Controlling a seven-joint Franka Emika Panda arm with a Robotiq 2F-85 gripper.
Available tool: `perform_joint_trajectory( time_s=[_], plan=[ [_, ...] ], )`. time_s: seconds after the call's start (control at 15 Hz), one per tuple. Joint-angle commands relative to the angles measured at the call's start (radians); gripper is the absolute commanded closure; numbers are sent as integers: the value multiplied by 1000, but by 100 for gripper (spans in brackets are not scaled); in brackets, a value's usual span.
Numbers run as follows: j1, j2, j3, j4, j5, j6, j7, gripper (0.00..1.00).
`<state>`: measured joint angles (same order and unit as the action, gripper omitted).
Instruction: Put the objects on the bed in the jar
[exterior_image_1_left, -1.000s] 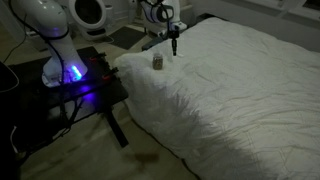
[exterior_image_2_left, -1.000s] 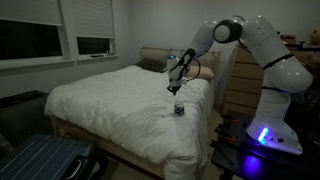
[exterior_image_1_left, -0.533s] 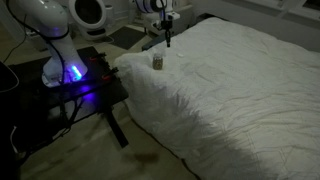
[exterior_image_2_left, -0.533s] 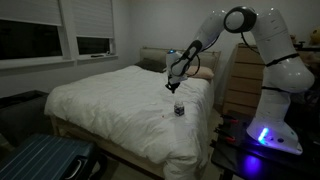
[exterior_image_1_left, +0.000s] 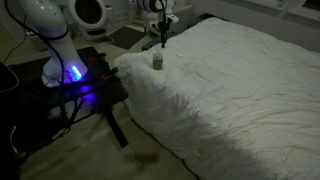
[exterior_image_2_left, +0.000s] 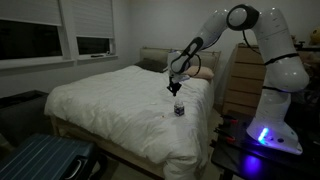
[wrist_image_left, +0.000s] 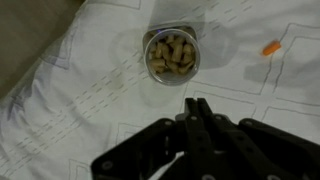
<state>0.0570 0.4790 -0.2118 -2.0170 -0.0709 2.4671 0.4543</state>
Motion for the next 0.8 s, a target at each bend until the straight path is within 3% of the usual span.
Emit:
perform_joint_trajectory(
  time_s=[0.0, 0.73],
  plan=[
    [-68, -14, 48, 3, 69, -63, -92, 99],
    [-138, 40, 91, 44, 160, -147, -171, 99]
  ],
)
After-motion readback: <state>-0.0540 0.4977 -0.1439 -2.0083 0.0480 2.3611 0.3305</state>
